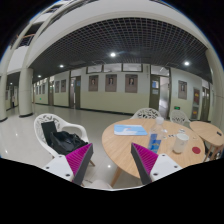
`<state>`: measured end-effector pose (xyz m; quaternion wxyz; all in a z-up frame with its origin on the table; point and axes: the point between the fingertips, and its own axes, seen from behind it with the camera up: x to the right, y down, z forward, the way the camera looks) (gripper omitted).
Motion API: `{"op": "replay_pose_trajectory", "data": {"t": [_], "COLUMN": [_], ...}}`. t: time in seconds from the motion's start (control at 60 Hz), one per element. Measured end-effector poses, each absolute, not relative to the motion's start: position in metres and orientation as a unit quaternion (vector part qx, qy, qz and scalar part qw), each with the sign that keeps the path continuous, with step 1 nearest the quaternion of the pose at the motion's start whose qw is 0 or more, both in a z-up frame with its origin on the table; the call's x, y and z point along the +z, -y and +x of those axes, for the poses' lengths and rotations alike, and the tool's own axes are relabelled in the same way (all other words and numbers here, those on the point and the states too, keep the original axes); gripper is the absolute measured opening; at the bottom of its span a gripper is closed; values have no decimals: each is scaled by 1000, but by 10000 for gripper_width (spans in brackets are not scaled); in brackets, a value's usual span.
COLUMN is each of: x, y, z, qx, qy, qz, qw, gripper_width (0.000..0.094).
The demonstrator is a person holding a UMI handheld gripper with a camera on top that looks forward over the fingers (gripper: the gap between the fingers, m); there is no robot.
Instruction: Pour water
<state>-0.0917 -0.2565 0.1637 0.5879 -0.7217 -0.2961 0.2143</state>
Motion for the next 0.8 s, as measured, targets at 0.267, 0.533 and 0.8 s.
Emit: {"op": "replay_pose_trajectory", "data": {"t": [0.267, 0.533, 0.8], "x": [157, 120, 73], "y": [214, 116, 3], "z": [-35, -11, -53], "qx": [190, 150, 172], "qy": [246, 225, 240], "qz": [-737, -749, -759], "qw": [601, 605, 580], "gripper_width": [818, 805, 703]}}
